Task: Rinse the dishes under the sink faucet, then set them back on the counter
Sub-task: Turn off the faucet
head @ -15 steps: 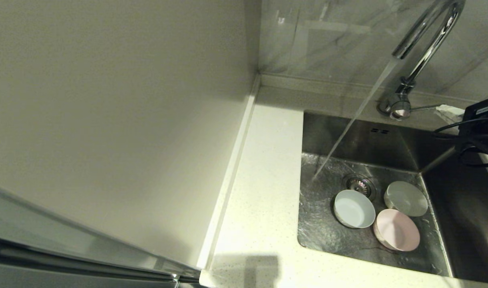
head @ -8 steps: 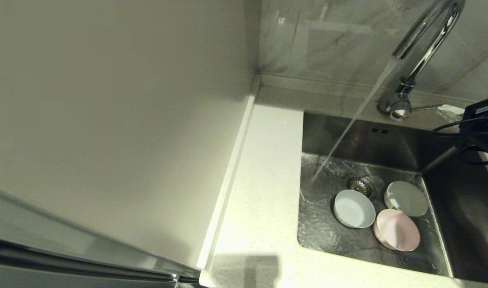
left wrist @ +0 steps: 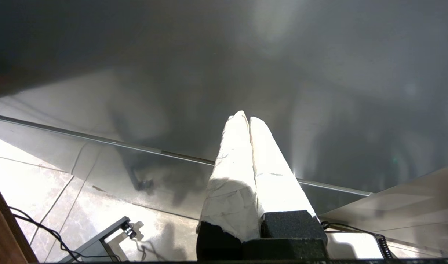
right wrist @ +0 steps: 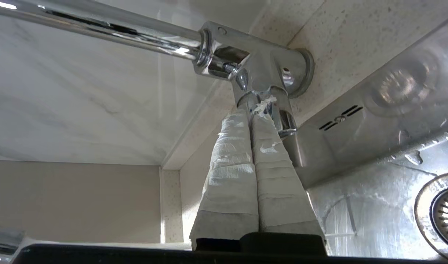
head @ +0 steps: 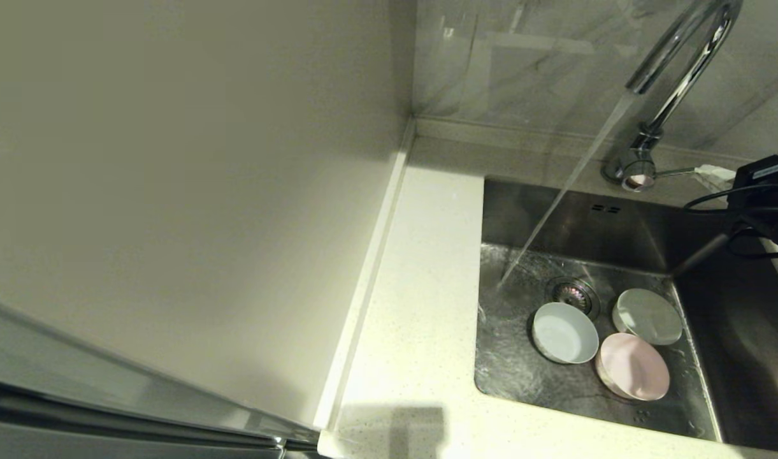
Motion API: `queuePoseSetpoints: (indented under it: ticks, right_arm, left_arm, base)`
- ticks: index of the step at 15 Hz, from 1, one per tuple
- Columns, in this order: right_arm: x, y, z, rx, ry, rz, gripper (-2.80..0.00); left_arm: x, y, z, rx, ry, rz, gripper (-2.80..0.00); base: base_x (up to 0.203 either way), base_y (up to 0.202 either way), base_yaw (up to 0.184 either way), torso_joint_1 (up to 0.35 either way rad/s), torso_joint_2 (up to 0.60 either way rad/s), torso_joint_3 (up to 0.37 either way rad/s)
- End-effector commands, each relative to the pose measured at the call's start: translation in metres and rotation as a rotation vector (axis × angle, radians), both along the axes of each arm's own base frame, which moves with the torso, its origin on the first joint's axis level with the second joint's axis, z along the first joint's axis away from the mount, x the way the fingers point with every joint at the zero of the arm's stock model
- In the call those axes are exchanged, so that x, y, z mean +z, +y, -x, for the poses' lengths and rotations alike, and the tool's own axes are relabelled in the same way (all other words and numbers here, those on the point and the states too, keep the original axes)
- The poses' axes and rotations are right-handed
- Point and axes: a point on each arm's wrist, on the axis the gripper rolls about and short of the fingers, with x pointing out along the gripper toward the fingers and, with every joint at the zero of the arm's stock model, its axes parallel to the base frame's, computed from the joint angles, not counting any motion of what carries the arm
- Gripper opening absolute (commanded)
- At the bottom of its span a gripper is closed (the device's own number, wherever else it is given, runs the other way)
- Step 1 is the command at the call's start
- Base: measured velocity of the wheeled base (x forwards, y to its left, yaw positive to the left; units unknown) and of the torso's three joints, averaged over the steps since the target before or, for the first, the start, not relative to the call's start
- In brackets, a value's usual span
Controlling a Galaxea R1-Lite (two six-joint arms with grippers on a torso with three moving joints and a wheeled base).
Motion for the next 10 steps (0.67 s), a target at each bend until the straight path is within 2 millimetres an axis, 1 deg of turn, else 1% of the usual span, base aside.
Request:
queuePoseSetpoints:
  ticks: [1,6,8,10]
  right_arm:
    - [0.000,-0.001,-0.003,0.002,-0.006,-0.004,-2.80]
    - [0.000,-0.003,-0.008,0.003,-0.011,-0.002,-2.80]
    - [0.000,-0.005,-0.014,0.003,-0.015,0.000,-2.80]
    - [-0.006,-0.008,-0.022,0.000,-0.009,-0.001,-2.80]
  left_arm:
    - [0.000,0.000,0.000,0.000,-0.004,0.001,-2.80]
    - [0.000,0.000,0.000,0.000,-0.005,0.001,-2.80]
    - [0.000,0.000,0.000,0.000,-0.003,0.000,-2.80]
    - [0.000,0.000,0.000,0.000,-0.004,0.001,-2.80]
  base:
    - [0.000,0.000,0.000,0.000,0.00,0.000]
    - [0.000,0.000,0.000,0.000,0.00,0.000]
    - [0.000,0.000,0.000,0.000,0.00,0.000]
    - [0.000,0.000,0.000,0.000,0.00,0.000]
